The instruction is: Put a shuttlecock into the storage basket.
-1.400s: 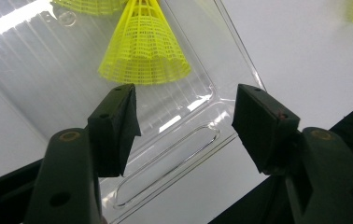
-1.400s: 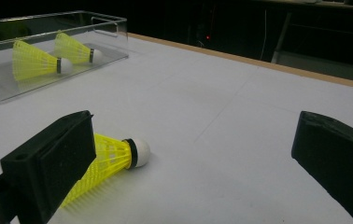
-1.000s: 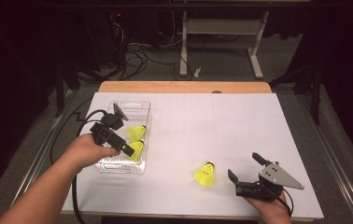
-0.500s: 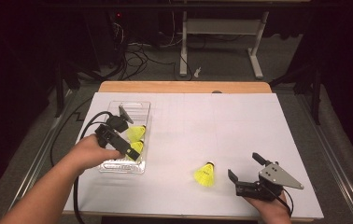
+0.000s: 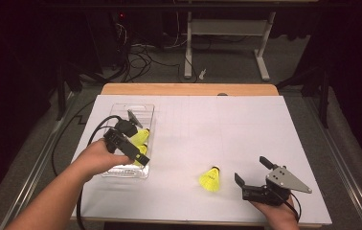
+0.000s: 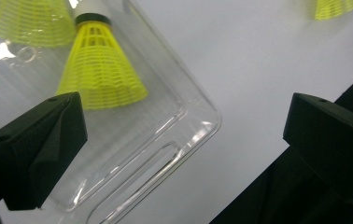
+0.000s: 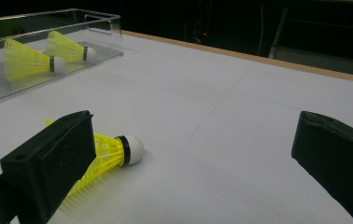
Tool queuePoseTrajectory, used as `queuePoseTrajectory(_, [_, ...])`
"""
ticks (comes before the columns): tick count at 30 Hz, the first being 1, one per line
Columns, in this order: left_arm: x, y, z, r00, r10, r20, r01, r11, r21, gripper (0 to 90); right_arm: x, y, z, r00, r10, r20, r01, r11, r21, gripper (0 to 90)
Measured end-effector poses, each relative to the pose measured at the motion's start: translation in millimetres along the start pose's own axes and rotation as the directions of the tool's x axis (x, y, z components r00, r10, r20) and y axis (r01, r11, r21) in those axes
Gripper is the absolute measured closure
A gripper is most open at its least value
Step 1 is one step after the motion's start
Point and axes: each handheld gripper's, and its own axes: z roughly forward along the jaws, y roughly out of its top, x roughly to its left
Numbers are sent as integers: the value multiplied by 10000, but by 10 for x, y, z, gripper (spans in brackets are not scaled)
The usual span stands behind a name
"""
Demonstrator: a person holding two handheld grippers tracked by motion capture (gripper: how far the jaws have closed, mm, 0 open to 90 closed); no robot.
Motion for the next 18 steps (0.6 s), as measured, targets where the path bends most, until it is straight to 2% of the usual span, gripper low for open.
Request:
queuePoseTrajectory(9, [-143, 99, 11, 9992, 396, 63, -397, 9992, 109, 6, 18, -7, 81, 10000, 20, -86, -19, 9999, 147, 2])
queuePoseTrajectory(18, [-231, 131, 16, 9980, 632, 32, -632, 9980, 48, 7, 5, -13, 32, 10000, 6, 17, -6, 9999, 119, 2])
